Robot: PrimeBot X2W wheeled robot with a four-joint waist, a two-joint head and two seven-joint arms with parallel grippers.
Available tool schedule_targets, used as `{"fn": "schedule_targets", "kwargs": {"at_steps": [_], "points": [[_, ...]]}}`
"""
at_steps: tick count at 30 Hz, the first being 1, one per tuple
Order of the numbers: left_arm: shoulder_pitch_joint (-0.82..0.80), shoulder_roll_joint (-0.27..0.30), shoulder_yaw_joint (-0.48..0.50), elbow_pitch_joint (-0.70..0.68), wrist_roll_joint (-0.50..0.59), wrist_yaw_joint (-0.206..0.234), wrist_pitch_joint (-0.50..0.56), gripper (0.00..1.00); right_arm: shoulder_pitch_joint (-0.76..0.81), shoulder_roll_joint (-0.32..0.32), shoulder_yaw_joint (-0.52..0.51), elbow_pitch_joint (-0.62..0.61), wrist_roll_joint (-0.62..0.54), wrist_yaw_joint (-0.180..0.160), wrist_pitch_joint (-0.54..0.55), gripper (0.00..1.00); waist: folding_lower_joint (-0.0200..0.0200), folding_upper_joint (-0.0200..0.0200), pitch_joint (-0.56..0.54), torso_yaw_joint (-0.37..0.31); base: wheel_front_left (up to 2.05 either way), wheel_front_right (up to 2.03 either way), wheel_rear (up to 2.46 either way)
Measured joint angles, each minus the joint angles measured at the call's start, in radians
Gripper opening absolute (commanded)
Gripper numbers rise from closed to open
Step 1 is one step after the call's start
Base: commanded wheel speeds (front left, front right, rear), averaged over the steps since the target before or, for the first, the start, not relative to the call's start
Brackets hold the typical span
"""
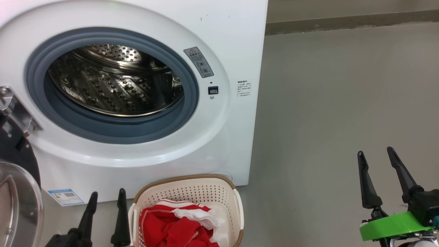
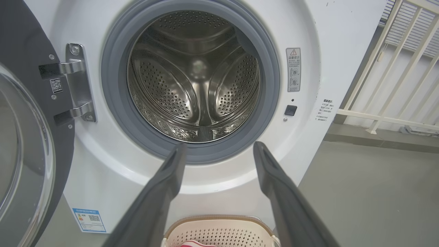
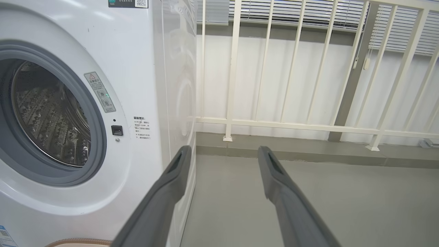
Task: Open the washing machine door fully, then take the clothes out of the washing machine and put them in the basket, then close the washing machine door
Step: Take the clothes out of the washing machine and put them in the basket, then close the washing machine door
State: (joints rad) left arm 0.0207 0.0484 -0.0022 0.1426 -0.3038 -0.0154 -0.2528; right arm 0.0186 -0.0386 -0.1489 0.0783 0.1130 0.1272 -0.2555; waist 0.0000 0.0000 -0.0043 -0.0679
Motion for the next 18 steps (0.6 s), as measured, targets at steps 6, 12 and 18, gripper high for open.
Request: {"fn": "schedule_targets", "kwargs": {"at_steps": [6,12,18], "points": [[0.000,0.000,-0.001,0.000,0.004,0.007,0.000,1.00,0.000,0.000,0.000,0.001,0.000,0.000,0.000,1.00,0.0000,0.0000,-0.001,0.003,-0.89,0.68,0.21],[0.000,0.000,-0.003,0.002,0.004,0.007,0.000,1.00,0.000,0.001,0.000,0.004,0.000,0.000,0.000,1.00,0.0000,0.0000,-0.003,0.005,-1.65,1.55,0.11],[0.000,0.000,-0.011,-0.001,0.003,0.005,0.000,1.00,0.000,0.001,-0.001,0.008,0.000,0.000,0.000,1.00,0.0000,0.0000,-0.009,0.007,-1.85,1.85,0.00]]}}
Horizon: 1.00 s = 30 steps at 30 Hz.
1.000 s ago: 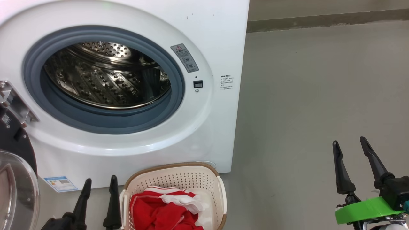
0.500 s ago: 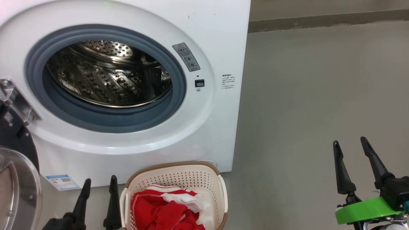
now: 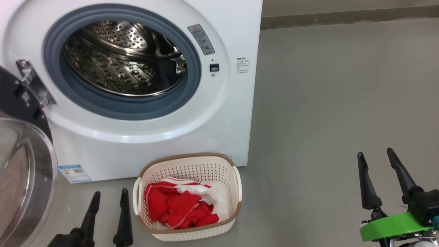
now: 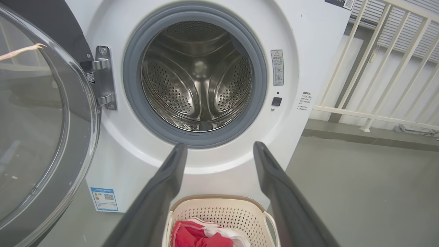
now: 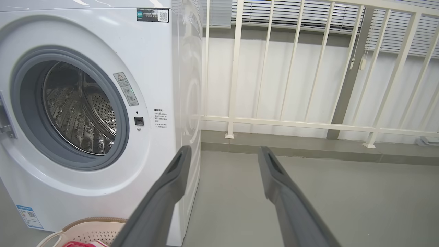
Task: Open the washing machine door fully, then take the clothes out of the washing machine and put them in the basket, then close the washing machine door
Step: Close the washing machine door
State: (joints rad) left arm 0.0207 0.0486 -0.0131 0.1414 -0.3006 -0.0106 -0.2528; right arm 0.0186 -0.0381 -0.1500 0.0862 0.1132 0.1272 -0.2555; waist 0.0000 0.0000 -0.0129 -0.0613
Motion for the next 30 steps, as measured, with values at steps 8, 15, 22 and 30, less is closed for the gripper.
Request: {"fn": "schedule_targets", "kwargs": {"at_steps": [8,15,22,30], "points": [[0.002,0.000,-0.004,-0.009,0.000,-0.007,0.000,1.00,0.000,0.000,-0.003,0.005,0.000,0.000,0.000,1.00,0.0000,0.0000,-0.005,0.008,-0.91,0.91,0.00],[0.002,0.000,-0.012,-0.012,0.001,-0.006,0.000,1.00,0.001,0.000,-0.003,0.005,0.001,0.000,0.000,1.00,0.0000,0.0000,-0.006,0.020,-0.07,0.07,0.00],[0.003,0.000,-0.015,-0.036,0.012,0.004,0.000,1.00,0.005,0.000,-0.011,0.007,0.008,0.000,0.000,1.00,0.0000,0.0000,-0.005,0.039,0.00,0.00,0.00],[0.003,0.000,-0.015,-0.061,0.039,0.040,0.000,1.00,0.009,0.000,-0.003,0.012,0.010,0.000,0.000,1.00,0.0000,0.0000,0.000,0.088,0.00,0.00,0.00]]}}
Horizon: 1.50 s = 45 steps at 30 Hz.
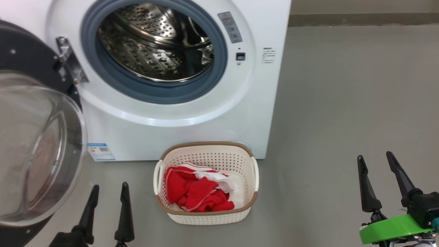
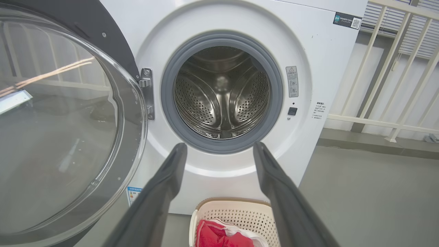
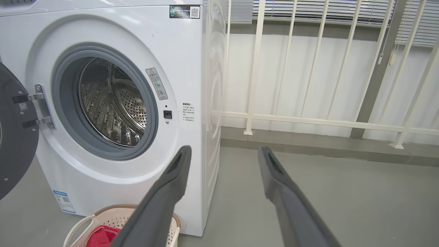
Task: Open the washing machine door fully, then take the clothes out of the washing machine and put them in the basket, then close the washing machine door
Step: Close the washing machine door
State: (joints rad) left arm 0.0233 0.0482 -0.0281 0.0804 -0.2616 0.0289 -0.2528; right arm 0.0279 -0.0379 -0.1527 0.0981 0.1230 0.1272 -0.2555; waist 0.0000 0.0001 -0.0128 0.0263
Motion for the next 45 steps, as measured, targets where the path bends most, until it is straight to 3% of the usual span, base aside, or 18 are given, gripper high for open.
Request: {"fn": "schedule_targets", "kwargs": {"at_steps": [12,35,45], "points": [[0.036,0.001,-0.004,-0.052,0.033,0.042,0.000,1.00,0.000,0.000,0.028,-0.001,-0.007,0.000,0.000,1.00,0.0000,0.0000,0.000,0.134,0.00,0.00,0.00],[0.055,0.020,-0.002,-0.117,0.042,0.077,0.015,1.00,-0.003,0.000,0.123,-0.018,-0.002,0.000,0.000,1.00,0.0000,0.0000,-0.012,0.432,0.00,0.00,0.00],[0.061,0.018,0.022,-0.132,0.020,0.105,0.012,1.00,-0.033,-0.001,0.160,0.003,-0.001,0.000,0.000,1.00,0.0000,0.0000,-0.006,0.488,0.00,0.00,0.00]]}}
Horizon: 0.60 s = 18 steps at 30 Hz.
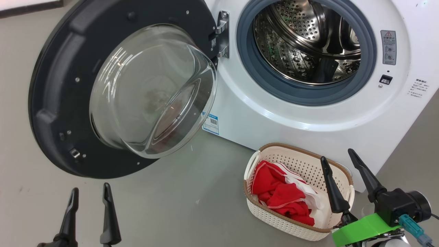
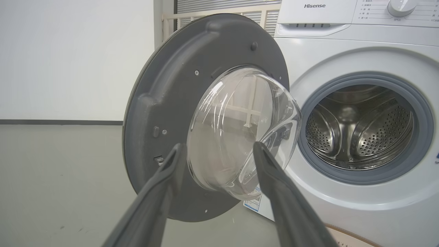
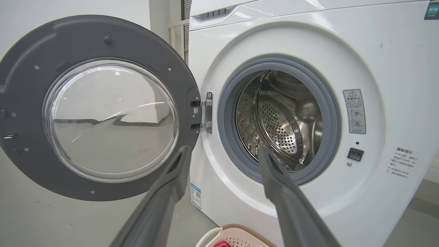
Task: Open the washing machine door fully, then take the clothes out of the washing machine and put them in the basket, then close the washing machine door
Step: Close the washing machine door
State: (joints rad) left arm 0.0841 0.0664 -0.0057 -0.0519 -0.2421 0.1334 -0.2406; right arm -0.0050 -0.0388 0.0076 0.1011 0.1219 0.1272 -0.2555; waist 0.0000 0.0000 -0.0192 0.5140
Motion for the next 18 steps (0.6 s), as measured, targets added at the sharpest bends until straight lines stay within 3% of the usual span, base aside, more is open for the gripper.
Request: {"fn": "schedule_targets", "kwargs": {"at_steps": [6,7,8,9,10,18], "points": [[0.004,-0.001,0.000,-0.003,-0.003,0.007,-0.005,1.00,-0.001,0.000,0.005,0.005,0.000,0.000,0.000,1.00,0.0000,0.0000,-0.004,-0.002,0.00,0.00,0.00],[0.005,-0.001,0.000,-0.003,-0.005,0.007,-0.005,0.89,-0.001,0.000,0.005,0.006,0.000,0.000,0.000,1.00,0.0000,0.0000,-0.005,-0.003,0.00,0.00,0.00],[0.006,-0.001,0.000,-0.004,-0.006,0.008,-0.005,0.42,-0.001,0.000,0.005,0.006,0.000,0.000,0.000,1.00,0.0000,0.0000,-0.006,-0.004,0.00,0.00,0.00],[0.006,-0.001,-0.001,-0.004,-0.006,0.008,-0.007,0.11,-0.001,0.000,0.005,0.006,0.000,0.000,0.000,1.00,-0.0001,0.0000,-0.007,-0.005,0.00,0.00,0.00],[0.006,-0.001,-0.001,-0.006,-0.006,0.008,-0.007,0.00,-0.001,0.000,0.005,0.006,0.000,0.000,0.000,1.00,0.0000,0.0000,-0.008,-0.005,0.00,0.00,0.00],[-0.028,0.000,0.017,-0.065,-0.002,0.010,-0.009,0.00,0.000,0.000,0.002,0.007,0.000,0.000,0.000,1.00,0.0000,0.0000,-0.015,-0.011,0.00,0.00,0.00]]}}
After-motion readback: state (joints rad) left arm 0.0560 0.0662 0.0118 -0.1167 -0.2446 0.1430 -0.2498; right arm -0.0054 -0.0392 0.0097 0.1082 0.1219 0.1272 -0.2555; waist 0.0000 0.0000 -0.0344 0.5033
